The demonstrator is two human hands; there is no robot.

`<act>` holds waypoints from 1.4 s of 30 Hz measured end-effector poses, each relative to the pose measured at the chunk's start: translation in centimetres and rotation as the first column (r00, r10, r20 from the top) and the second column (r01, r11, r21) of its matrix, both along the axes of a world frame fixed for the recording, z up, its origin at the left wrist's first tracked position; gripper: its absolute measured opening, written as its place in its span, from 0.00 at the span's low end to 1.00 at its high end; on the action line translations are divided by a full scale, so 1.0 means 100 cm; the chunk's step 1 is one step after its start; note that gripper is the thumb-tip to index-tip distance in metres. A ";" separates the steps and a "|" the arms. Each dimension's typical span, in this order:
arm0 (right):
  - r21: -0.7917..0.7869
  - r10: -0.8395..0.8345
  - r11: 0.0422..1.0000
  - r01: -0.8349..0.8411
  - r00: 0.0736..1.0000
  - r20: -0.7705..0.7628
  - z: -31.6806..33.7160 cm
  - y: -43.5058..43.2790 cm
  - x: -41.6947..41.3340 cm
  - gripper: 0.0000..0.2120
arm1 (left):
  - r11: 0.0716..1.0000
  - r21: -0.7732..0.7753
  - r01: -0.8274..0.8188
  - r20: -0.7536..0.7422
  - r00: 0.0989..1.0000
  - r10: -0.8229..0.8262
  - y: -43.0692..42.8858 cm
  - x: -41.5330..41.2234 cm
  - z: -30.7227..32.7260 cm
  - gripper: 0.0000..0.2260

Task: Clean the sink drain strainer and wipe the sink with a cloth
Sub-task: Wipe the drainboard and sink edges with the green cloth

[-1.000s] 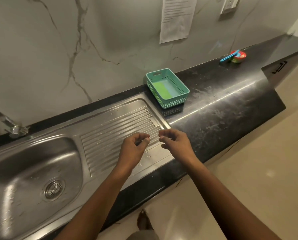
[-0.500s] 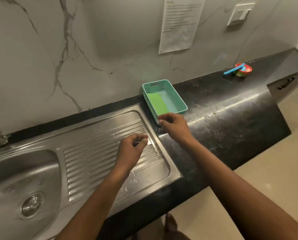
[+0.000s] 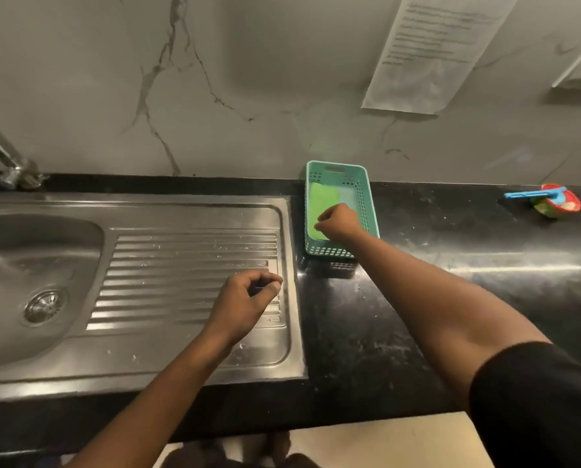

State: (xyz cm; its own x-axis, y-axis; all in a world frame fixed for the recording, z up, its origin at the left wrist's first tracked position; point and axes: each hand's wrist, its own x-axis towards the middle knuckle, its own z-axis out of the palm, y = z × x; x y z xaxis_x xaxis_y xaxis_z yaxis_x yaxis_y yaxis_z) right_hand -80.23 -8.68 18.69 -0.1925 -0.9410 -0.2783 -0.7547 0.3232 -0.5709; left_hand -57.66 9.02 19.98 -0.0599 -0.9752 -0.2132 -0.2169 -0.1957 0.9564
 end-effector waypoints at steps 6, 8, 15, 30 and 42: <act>0.149 0.130 0.983 -0.106 0.979 -0.159 -0.014 -0.014 0.005 0.18 | 0.999 0.003 -0.050 0.024 0.998 0.050 0.005 -0.004 -0.006 0.06; 0.167 0.147 0.979 -0.117 0.972 -0.182 -0.017 -0.018 0.005 0.19 | 0.997 0.000 -0.071 0.039 0.997 0.071 0.008 -0.001 -0.007 0.06; 0.153 0.184 0.977 -0.151 0.954 -0.236 -0.022 -0.027 0.005 0.13 | 0.988 0.021 -0.154 0.037 0.988 0.153 0.011 0.009 -0.009 0.05; -0.261 0.094 0.952 0.160 0.658 0.747 0.070 0.024 -0.019 0.05 | 0.971 0.073 -0.228 -0.024 0.973 0.230 -0.010 0.022 -0.008 0.06; -0.354 0.313 0.914 -0.201 0.902 0.298 0.015 0.116 0.056 0.05 | 0.962 0.051 -0.270 -0.047 0.961 0.272 -0.019 0.057 -0.006 0.06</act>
